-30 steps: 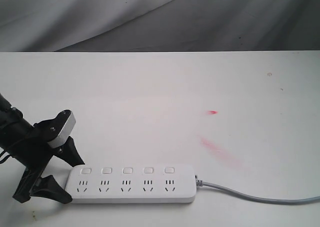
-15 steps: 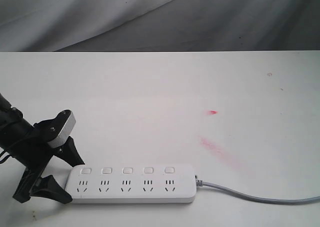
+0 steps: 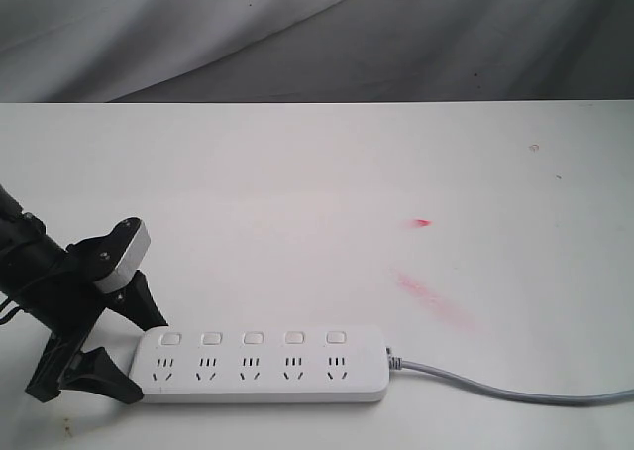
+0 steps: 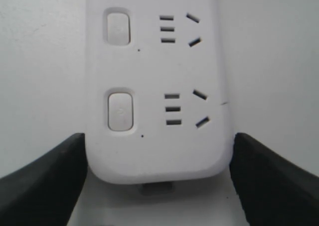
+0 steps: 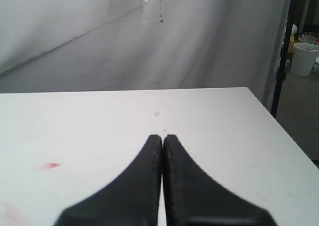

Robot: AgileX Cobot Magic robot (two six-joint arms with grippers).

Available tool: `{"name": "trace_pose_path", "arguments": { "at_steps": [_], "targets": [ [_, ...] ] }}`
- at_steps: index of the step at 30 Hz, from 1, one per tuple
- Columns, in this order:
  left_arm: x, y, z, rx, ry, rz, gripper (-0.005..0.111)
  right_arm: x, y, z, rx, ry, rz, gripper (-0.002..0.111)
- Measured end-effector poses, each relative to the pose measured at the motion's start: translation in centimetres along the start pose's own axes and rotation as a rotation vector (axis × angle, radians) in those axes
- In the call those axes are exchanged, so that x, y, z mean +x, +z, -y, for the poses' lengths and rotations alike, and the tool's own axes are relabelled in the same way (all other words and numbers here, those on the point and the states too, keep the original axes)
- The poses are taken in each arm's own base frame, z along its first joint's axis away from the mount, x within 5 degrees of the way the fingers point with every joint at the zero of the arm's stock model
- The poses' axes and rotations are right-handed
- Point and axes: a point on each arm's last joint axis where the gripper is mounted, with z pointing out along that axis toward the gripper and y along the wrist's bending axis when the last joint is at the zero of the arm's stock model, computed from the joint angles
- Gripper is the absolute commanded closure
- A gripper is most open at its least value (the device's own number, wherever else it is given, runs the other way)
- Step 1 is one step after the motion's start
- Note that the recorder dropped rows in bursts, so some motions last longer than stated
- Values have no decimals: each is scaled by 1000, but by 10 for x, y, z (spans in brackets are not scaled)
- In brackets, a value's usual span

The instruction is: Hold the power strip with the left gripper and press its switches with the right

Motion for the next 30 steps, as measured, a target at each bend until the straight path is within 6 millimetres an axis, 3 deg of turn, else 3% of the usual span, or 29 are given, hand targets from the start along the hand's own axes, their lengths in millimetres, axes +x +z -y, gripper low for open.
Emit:
{"name": "trace_pose_path", "arguments": {
  "at_steps": [8,30],
  "targets": [
    [0,0,0,0,0,0,45,36,-4,-1,-12,53,32,108],
    [0,0,0,0,0,0,45,49,-4,-1,-7,17,-97,108]
  ]
}}
